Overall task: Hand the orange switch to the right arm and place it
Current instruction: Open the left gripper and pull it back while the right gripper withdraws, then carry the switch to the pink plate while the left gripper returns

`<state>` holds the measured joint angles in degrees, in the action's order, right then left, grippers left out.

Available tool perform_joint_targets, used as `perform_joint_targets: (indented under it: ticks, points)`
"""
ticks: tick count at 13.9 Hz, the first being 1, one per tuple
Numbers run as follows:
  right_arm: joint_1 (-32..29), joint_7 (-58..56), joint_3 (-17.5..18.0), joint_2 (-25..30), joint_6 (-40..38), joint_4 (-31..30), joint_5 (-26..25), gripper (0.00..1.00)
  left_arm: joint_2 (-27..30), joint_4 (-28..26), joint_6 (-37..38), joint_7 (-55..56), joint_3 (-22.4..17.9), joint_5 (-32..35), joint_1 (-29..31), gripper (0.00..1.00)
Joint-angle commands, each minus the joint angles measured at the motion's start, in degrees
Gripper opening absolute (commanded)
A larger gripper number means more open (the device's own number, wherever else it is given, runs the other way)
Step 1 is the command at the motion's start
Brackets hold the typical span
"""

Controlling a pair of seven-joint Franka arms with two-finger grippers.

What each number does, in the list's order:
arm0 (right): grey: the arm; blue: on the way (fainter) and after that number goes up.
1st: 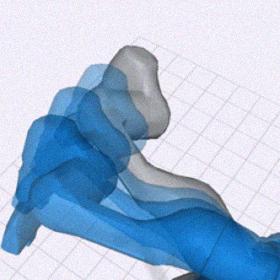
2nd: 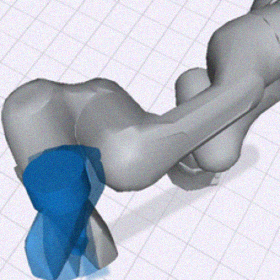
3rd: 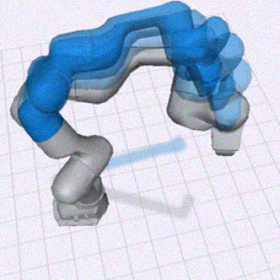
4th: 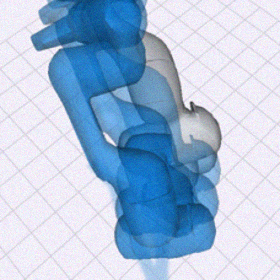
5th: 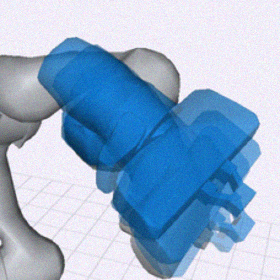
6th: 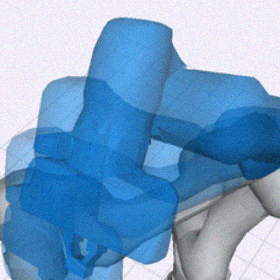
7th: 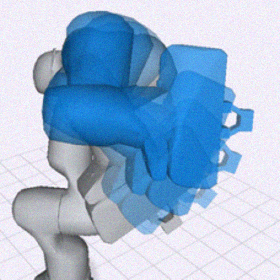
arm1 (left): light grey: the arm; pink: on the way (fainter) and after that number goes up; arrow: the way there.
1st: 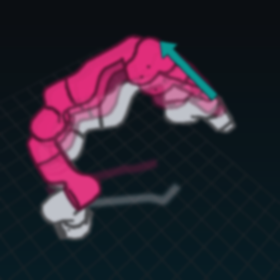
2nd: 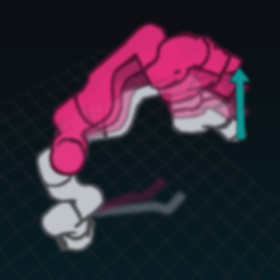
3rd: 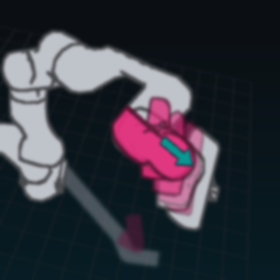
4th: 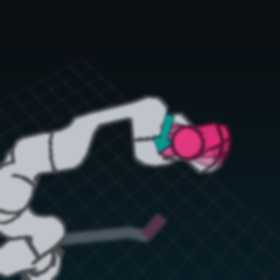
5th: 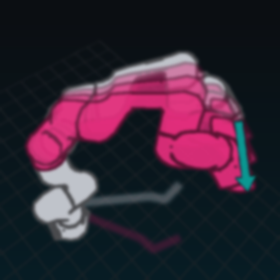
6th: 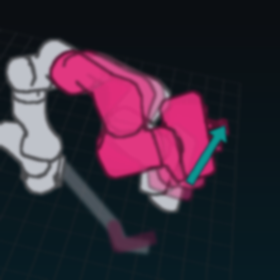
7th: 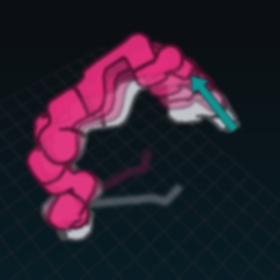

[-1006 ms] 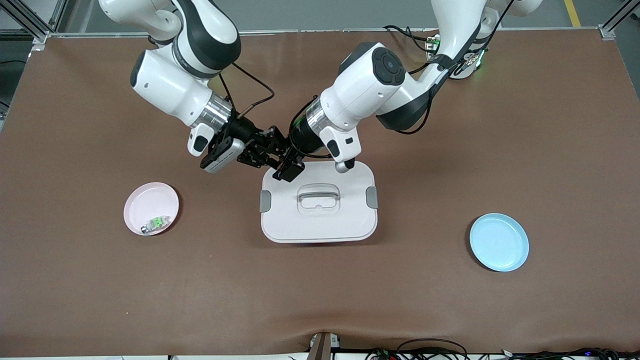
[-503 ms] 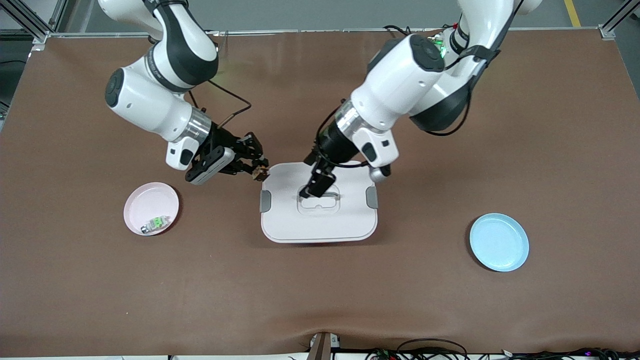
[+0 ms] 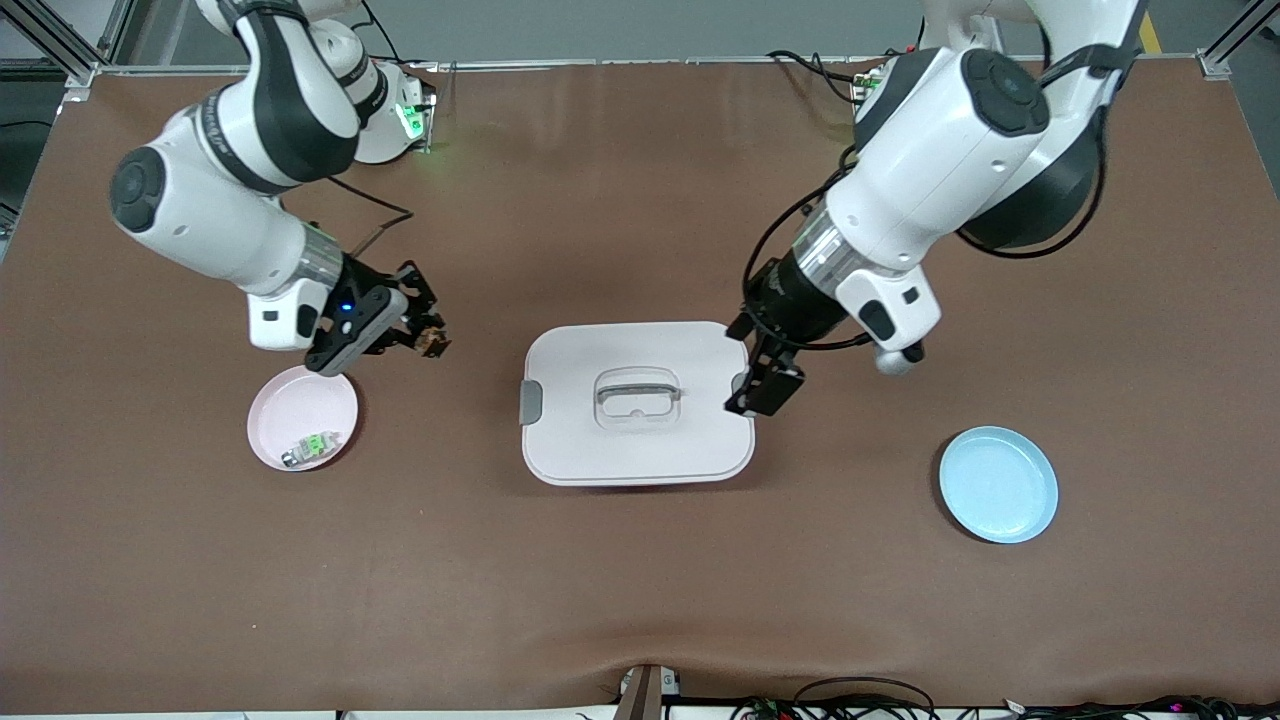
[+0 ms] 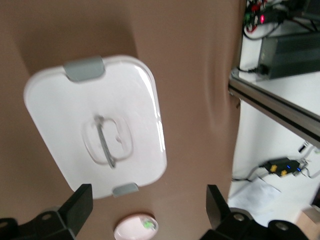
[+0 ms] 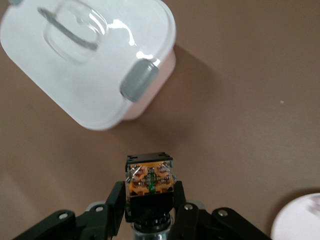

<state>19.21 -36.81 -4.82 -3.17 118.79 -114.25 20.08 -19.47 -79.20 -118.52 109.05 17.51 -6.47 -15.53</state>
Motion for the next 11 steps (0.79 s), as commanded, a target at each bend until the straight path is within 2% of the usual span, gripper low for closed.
perform_joint_targets:
  ticks: [1, 3, 6, 11]
  points:
    - [-3.47, -7.03, 0.87, 1.24, -2.15, -0.18, -7.22, 0.00, 2.51, -0.87, 9.59, -5.13, 0.24, 2.60, 2.25, 1.00]
    - [-5.14, -12.48, 0.78, 1.24, -3.12, -0.27, -9.88, 0.00, 4.44, -1.05, 15.04, -11.90, 0.16, 2.78, 5.58, 1.00]
    - [-7.25, -18.90, 0.78, 1.15, -2.95, -0.36, -17.25, 0.00, 6.02, -1.05, 21.99, -23.93, 0.16, 2.78, 10.86, 1.00]
    - [-10.86, -29.01, 0.78, 0.71, 0.90, -1.93, -19.02, 0.00, 7.96, -1.57, 29.47, -41.77, 0.24, 2.78, 19.47, 1.00]
